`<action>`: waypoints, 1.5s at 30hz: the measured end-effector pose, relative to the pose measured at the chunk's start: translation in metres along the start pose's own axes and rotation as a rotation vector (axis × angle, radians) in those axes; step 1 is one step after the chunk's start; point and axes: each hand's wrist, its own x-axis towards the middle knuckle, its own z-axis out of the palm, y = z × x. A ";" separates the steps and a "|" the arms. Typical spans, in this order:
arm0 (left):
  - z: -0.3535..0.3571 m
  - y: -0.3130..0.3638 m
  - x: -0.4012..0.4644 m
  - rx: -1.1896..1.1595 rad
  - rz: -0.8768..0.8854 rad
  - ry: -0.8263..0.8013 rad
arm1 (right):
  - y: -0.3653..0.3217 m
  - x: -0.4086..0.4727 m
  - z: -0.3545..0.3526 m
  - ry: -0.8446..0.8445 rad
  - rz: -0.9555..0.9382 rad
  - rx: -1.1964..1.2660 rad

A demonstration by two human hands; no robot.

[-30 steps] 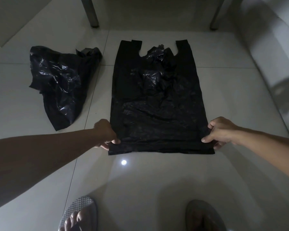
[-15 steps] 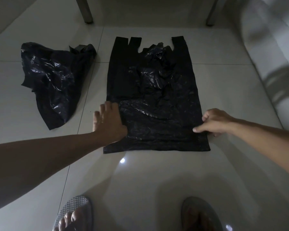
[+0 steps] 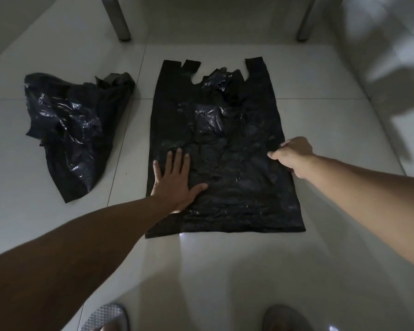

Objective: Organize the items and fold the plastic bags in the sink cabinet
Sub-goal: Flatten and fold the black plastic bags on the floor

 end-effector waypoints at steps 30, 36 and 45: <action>-0.013 -0.017 0.051 -0.016 0.017 0.210 | -0.048 0.045 0.010 0.051 0.051 0.170; -0.007 -0.034 0.068 -0.005 0.015 0.077 | -0.048 0.061 0.012 0.070 0.114 0.185; -0.025 -0.029 0.094 -0.066 -0.016 0.296 | -0.075 0.087 0.016 0.092 0.034 0.181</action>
